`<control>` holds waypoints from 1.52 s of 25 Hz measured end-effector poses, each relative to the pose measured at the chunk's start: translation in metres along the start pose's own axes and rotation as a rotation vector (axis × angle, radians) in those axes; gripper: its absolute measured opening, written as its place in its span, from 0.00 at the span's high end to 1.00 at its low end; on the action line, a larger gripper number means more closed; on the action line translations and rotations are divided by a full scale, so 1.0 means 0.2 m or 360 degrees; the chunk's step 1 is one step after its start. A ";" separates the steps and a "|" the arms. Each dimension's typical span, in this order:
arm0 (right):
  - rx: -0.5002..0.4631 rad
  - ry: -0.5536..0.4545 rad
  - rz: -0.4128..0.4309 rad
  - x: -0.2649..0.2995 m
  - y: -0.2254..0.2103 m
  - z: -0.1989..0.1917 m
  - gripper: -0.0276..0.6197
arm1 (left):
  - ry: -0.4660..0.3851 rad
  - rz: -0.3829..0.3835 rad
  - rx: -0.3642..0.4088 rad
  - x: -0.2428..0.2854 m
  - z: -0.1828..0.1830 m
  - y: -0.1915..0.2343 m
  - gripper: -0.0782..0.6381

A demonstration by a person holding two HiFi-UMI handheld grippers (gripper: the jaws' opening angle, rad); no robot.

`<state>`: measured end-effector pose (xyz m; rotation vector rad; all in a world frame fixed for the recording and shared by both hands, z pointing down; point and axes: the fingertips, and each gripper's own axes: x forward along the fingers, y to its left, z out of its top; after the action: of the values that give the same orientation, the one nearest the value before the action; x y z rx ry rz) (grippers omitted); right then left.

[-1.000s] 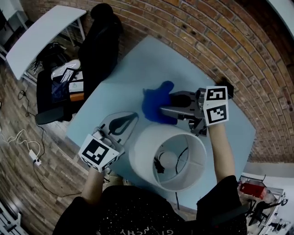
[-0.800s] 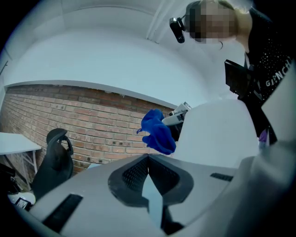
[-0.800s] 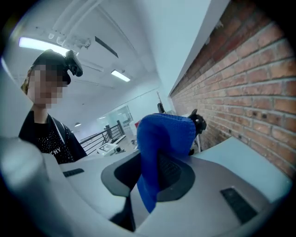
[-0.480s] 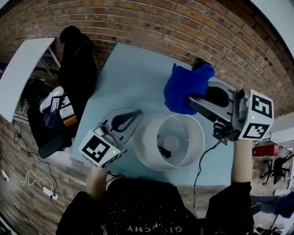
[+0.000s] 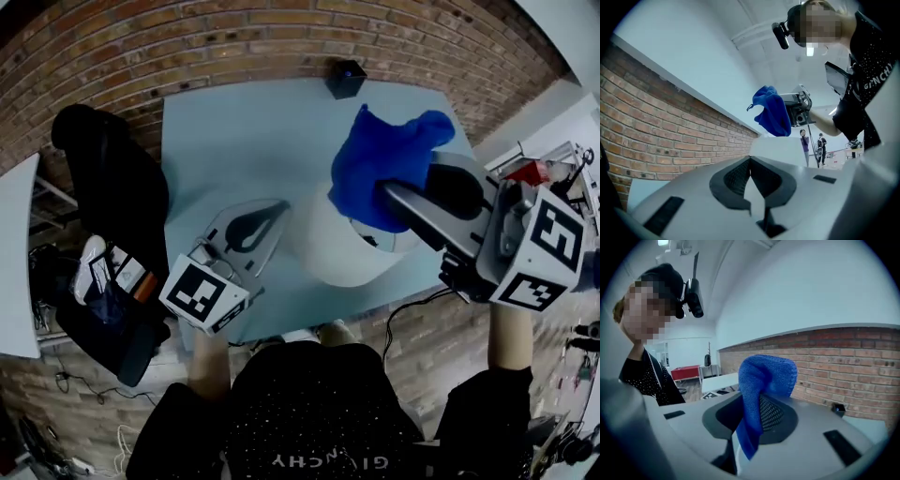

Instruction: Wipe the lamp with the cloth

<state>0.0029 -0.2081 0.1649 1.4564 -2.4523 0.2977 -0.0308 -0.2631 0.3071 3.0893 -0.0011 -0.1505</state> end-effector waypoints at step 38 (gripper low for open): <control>0.0590 -0.0106 -0.0361 0.48 0.50 -1.30 0.84 | 0.0229 0.0023 -0.0248 -0.16 -0.67 -0.09 0.88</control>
<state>-0.0957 -0.1580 0.4387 1.9022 -2.3381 0.6936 -0.0496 -0.2378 0.4425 2.9362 -0.0063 0.0697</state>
